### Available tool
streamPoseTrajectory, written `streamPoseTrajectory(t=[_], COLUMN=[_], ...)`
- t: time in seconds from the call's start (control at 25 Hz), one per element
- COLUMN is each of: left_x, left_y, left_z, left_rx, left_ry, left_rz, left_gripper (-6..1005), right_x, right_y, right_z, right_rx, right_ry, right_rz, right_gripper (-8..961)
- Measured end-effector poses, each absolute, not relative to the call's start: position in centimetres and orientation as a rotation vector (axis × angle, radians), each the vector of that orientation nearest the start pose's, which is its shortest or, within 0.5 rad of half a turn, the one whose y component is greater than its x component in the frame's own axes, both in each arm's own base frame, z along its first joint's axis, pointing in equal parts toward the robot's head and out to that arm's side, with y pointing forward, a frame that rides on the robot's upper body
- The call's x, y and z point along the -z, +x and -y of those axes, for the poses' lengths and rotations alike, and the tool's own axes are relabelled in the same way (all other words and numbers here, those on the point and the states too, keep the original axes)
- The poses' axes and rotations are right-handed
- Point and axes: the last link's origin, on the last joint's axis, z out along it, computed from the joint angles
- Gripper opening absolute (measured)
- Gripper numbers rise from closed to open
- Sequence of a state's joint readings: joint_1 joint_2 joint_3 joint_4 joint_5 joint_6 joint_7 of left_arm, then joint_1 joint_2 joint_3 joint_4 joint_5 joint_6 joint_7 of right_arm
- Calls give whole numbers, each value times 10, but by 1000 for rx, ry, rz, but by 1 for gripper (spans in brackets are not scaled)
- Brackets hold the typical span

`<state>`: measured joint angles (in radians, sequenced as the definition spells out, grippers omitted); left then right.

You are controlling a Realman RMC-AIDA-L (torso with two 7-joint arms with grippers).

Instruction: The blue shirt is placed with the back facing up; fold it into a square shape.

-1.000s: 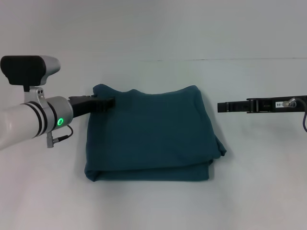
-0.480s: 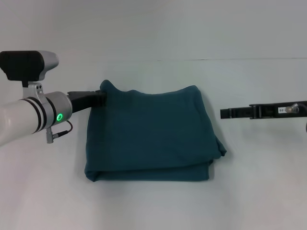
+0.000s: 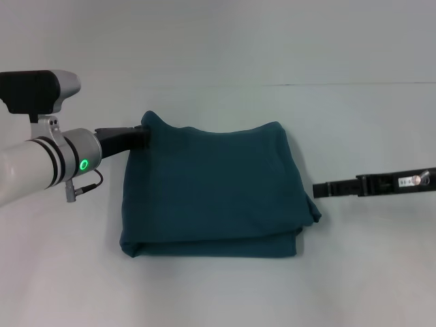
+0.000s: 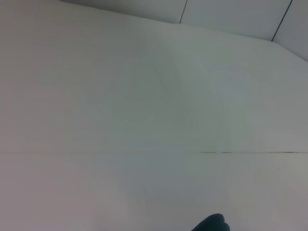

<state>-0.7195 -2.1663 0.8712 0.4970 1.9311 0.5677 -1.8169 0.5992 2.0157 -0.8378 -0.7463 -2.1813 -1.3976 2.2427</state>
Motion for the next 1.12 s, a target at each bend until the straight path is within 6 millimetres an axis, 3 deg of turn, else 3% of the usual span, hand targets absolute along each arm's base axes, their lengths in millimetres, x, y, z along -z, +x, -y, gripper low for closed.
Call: streamPoseTrajectory(t=[0.44,0.96,1.12], left_x=[47,46,46], left_y=[-264,-264,-263], left_z=[-430,-431,-431], left_rx=[409,410,410], left_ry=[-2022,-2020,-2020], left_rz=[1144,1140,1139], left_gripper=[53,55,56], right_x=[5,26,26], right_y=[276,269,269], right_z=[-361,-363,-363], right_rx=[-353,-367,-369], right_ry=[-2421,-2416,-2415], right_rz=[-1638,-1690,-1690], right_gripper=[725,697,620])
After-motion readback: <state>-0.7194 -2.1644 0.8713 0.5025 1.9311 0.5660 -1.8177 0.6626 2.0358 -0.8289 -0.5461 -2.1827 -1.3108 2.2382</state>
